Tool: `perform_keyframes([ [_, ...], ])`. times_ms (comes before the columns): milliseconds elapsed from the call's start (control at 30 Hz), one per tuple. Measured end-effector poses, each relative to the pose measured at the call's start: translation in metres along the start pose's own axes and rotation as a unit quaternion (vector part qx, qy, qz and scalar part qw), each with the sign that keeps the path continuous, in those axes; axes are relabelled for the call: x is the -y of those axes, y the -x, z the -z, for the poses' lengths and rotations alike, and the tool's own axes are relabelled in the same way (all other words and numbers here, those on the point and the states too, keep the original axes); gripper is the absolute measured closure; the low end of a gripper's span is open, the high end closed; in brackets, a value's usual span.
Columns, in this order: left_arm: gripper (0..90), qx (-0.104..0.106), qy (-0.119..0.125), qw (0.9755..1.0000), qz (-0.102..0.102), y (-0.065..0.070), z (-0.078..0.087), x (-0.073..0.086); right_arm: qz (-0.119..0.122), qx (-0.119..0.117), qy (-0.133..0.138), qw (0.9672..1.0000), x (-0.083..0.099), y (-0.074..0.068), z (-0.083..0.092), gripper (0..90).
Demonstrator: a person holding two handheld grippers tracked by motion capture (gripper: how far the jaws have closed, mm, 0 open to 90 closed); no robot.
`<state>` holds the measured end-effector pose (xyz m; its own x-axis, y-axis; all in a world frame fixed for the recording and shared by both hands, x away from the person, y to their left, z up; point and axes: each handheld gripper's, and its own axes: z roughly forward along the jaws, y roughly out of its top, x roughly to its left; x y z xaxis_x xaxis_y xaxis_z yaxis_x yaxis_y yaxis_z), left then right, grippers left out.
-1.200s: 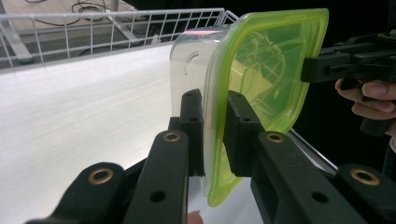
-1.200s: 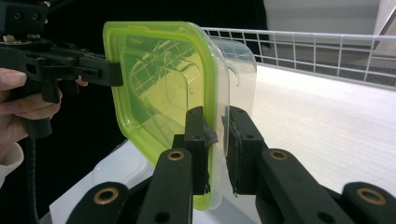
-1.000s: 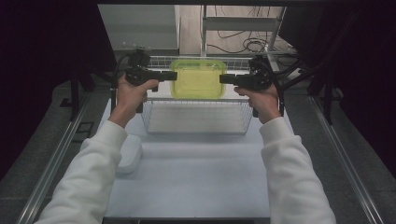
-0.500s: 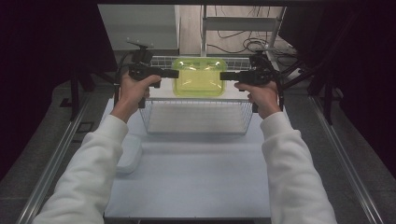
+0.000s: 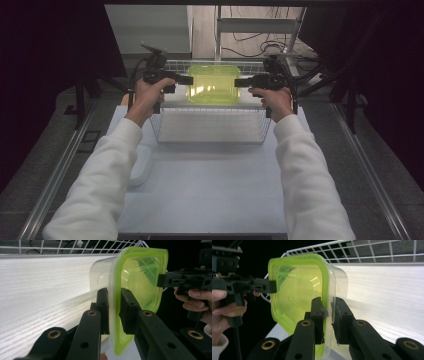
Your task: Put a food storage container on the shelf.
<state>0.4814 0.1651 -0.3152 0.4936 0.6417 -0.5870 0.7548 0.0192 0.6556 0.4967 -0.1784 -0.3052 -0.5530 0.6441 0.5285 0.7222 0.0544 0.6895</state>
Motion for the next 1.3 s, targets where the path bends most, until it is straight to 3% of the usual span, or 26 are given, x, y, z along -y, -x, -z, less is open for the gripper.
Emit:
perform_keyframes([
  [200,78.0,0.006,-0.005,0.9994,0.033,-0.01,-0.006,-0.008,-0.025,0.011,0.002,0.9996,-0.006,0.005,-0.007,76.8],
  [367,76.0,0.005,-0.001,0.998,0.063,-0.02,-0.016,-0.012,-0.073,0.016,0.006,0.9972,-0.01,0.013,-0.016,74.7],
  [567,73.0,0.007,0.004,0.9968,0.079,-0.027,-0.022,-0.012,-0.104,0.021,0.022,0.9941,-0.008,0.019,-0.024,72.7],
  [767,67.3,0.001,0.018,0.9974,0.07,-0.028,-0.024,-0.009,-0.109,0.027,0.034,0.9931,-0.006,0.019,-0.026,71.6],
  [800,63.3,-0.014,0.022,0.9979,0.059,-0.026,-0.024,-0.009,-0.108,0.029,0.039,0.993,-0.006,0.019,-0.027,70.1],
  [833,57.0,-0.014,0.022,0.9979,0.059,-0.026,-0.024,-0.009,-0.108,0.029,0.039,0.993,-0.006,0.019,-0.027,70.1],
  [867,57.0,-0.017,0.027,0.9981,0.052,-0.026,-0.023,-0.009,-0.107,0.036,0.041,0.9927,-0.006,0.018,-0.026,67.2],
  [967,38.3,-0.034,0.042,0.9979,0.035,-0.023,-0.02,-0.009,-0.103,0.047,0.066,0.9914,-0.004,0.015,-0.021,56.9],
  [1000,30.3,-0.036,0.045,0.9978,0.032,-0.022,-0.019,-0.009,-0.099,0.045,0.086,0.9904,-0.003,0.013,-0.015,51.8],
  [1100,25.9,-0.044,0.053,0.9976,0.011,-0.018,-0.015,-0.008,-0.091,0.047,0.098,0.9899,-0.002,0.011,-0.01,49.1],
  [1133,23.8,-0.051,0.054,0.9972,-0.007,-0.013,-0.011,-0.006,-0.074,0.06,0.104,0.9901,-0.001,0.007,-0.003,45.9],
  [1167,23.1,-0.051,0.054,0.9972,-0.007,-0.013,-0.011,-0.006,-0.074,0.06,0.104,0.9901,-0.001,0.007,-0.003,45.9],
  [1300,22.7,-0.062,0.06,0.9952,-0.046,-0.004,0.006,0.0,-0.005,0.089,0.101,0.9908,0.005,-0.002,0.012,40.6],
])
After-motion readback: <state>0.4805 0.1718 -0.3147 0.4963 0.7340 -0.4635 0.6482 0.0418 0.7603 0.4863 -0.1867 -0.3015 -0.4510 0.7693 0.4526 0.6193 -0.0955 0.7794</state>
